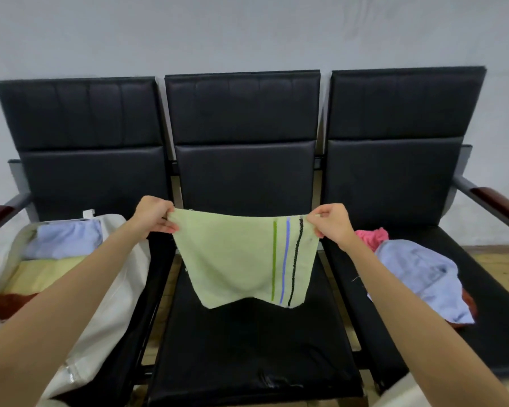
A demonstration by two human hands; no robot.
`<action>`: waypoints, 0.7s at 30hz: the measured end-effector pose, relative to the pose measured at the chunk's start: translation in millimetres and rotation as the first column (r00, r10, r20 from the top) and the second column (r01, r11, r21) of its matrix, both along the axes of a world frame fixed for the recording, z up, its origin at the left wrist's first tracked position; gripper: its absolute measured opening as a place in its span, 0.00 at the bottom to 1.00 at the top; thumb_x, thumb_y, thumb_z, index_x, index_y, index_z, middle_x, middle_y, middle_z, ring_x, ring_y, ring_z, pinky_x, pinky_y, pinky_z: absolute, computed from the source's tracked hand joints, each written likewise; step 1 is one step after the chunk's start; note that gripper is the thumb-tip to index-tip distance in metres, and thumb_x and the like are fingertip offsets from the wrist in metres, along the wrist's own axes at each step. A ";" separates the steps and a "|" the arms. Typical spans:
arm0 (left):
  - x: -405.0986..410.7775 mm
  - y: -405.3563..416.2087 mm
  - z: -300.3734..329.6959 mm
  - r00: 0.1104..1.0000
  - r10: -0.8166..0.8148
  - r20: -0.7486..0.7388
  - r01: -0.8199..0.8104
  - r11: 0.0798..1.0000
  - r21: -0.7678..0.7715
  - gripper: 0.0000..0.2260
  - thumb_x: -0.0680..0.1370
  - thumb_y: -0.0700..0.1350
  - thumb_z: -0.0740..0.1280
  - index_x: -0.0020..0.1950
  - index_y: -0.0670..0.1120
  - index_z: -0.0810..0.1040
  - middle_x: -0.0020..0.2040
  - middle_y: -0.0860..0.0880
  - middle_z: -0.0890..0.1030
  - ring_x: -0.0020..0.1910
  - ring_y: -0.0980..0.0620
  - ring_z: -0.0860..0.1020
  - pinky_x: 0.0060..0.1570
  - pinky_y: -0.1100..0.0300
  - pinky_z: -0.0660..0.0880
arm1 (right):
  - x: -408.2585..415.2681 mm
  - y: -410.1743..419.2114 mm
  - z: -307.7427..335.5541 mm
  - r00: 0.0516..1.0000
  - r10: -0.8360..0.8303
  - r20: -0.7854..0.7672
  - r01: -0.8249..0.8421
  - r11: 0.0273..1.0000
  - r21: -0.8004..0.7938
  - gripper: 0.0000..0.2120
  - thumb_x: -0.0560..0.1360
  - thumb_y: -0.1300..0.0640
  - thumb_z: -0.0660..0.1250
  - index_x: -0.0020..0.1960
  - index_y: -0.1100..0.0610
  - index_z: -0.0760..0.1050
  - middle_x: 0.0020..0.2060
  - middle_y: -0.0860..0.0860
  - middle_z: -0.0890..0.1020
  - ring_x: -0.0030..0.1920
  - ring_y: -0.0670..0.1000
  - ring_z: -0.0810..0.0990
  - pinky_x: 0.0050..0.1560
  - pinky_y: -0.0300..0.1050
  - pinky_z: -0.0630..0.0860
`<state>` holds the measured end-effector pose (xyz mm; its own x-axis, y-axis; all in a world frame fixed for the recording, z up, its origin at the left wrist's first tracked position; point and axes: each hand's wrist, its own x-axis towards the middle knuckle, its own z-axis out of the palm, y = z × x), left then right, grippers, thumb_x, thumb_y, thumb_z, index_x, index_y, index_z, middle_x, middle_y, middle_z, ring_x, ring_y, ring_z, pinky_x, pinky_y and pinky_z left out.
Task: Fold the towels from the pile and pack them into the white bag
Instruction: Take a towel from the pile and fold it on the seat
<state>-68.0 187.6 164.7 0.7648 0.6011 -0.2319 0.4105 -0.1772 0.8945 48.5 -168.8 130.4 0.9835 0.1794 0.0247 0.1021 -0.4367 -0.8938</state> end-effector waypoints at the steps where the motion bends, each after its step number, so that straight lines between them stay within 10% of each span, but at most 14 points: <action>1: 5.8 -1.6 -0.2 1.000 0.005 0.010 -0.005 1.000 0.008 0.09 0.78 0.35 0.60 0.56 0.34 0.73 0.44 0.35 0.79 0.29 0.43 0.82 0.27 0.57 0.80 | 3.5 3.7 -0.5 1.000 -0.023 0.016 0.023 1.000 -0.002 0.04 0.72 0.64 0.68 0.39 0.61 0.79 0.26 0.54 0.78 0.21 0.45 0.73 0.26 0.38 0.72; 10: 74.3 -9.0 21.6 0.955 0.073 0.288 -0.136 0.969 0.208 0.11 0.81 0.38 0.57 0.48 0.42 0.78 0.50 0.40 0.81 0.44 0.47 0.81 0.53 0.50 0.79 | 46.1 29.7 22.9 0.972 -0.127 0.199 0.119 0.992 0.051 0.09 0.74 0.67 0.61 0.39 0.56 0.73 0.37 0.50 0.79 0.44 0.54 0.83 0.44 0.48 0.80; 21: 5.8 -13.5 -44.2 0.933 0.076 0.351 -0.135 0.980 0.146 0.12 0.77 0.38 0.58 0.45 0.44 0.81 0.45 0.47 0.81 0.50 0.48 0.81 0.56 0.49 0.78 | -2.7 14.2 -23.2 0.944 -0.168 0.284 0.130 0.980 0.148 0.07 0.70 0.68 0.64 0.42 0.57 0.77 0.37 0.52 0.82 0.40 0.49 0.83 0.44 0.49 0.80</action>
<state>-62.2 174.1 120.5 0.7097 0.6901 0.1413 0.1095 -0.3062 0.9456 45.8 -154.6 107.2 0.9442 0.0080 0.3292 0.3106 -0.3532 -0.8825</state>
